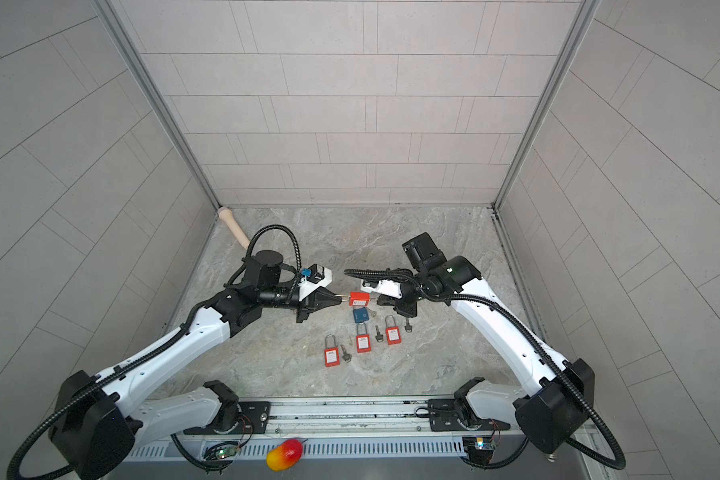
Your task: Lock with the key
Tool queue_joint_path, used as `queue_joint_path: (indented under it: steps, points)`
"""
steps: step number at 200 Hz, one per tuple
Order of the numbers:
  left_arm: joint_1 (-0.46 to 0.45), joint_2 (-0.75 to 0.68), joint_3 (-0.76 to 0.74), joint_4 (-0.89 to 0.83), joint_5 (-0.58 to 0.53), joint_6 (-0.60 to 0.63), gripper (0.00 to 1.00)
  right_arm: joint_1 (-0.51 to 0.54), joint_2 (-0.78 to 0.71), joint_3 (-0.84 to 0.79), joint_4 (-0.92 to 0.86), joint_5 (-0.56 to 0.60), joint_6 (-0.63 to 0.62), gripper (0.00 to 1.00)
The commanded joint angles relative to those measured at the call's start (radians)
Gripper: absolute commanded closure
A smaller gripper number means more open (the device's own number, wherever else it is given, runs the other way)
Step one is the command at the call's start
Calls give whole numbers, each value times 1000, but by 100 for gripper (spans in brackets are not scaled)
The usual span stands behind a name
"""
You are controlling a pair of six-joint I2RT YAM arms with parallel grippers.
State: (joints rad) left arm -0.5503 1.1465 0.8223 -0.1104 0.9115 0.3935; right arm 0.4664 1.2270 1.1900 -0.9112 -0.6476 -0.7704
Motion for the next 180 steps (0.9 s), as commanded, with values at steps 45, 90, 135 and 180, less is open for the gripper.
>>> queue_joint_path:
  steps: [45,90,135,180]
  points:
    - [20,-40,43,-97,-41,115,100,-17,-95,-98,-57,32,133,100]
    - [22,-89,33,-97,-90,153,100,-17,-56,-74,-95,-14,122,100]
    - [32,-26,203,-659,-207,347,100,3,-59,-97,62,225,277,100]
    - [49,59,296,-992,-305,346,100,81,-91,-140,194,398,442,100]
